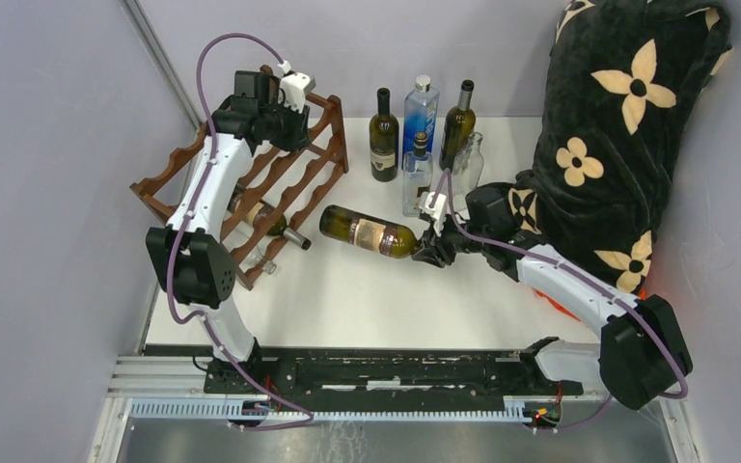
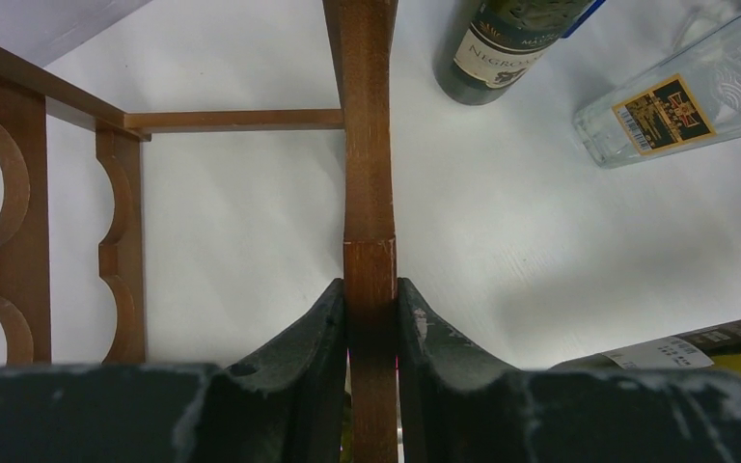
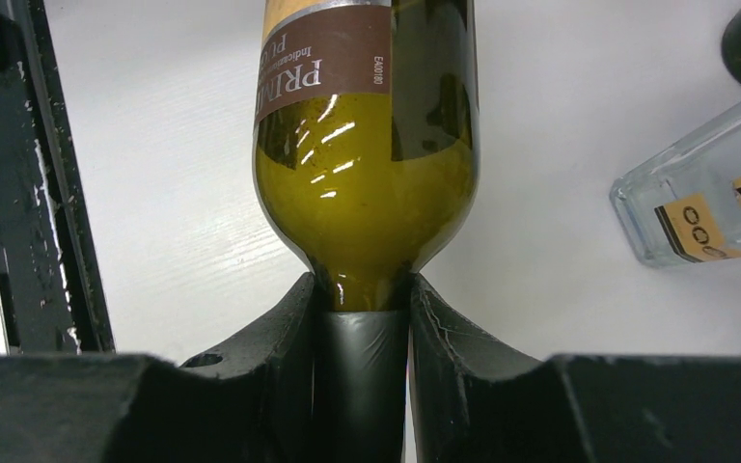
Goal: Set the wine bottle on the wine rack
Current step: Adjust the wine rack at the center of the board, then place the wine bottle in the wine rack.
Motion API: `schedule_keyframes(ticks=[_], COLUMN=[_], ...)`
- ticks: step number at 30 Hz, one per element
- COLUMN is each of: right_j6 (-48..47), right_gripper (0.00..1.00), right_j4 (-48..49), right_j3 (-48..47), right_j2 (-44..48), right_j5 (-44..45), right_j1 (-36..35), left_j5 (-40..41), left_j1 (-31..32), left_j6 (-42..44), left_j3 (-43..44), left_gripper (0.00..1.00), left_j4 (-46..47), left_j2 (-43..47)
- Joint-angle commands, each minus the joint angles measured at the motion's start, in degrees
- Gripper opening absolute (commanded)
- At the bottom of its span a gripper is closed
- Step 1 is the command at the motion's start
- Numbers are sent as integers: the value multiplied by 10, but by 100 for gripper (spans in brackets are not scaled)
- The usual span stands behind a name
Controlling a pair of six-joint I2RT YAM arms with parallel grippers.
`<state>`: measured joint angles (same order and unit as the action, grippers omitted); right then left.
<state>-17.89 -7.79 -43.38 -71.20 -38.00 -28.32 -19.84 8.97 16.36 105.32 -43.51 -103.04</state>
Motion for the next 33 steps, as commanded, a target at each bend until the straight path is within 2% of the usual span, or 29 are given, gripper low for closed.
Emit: schedule_keyframes(ticks=[1, 4, 7, 10, 15, 17, 25, 33], right_j6=[57, 101, 143, 176, 223, 230, 252, 268], right_gripper=[0, 0, 0, 0, 0, 0, 0, 0], right_j4=[138, 173, 221, 261, 303, 310, 325, 329], right_j3=[-1, 9, 16, 12, -17, -36, -106, -151], right_j2=[-9, -30, -51, -76, -126, -147, -226, -280], right_j5=[35, 66, 94, 118, 146, 153, 170, 156], right_j1=[-30, -51, -72, -89, -98, -102, -116, -124], left_j5=[-37, -39, -26, 4, 68, 91, 122, 155], left_j1=[6, 6, 6, 6, 6, 5, 5, 5], left_j6=[-4, -31, -58, -80, -118, -133, -155, -130], left_j3=[-18, -34, -46, -62, -66, -67, -143, -197], left_gripper=[31, 36, 46, 60, 91, 95, 100, 100], left_j4=[27, 57, 82, 111, 158, 171, 234, 217], left_j2=[41, 57, 73, 99, 149, 170, 283, 349])
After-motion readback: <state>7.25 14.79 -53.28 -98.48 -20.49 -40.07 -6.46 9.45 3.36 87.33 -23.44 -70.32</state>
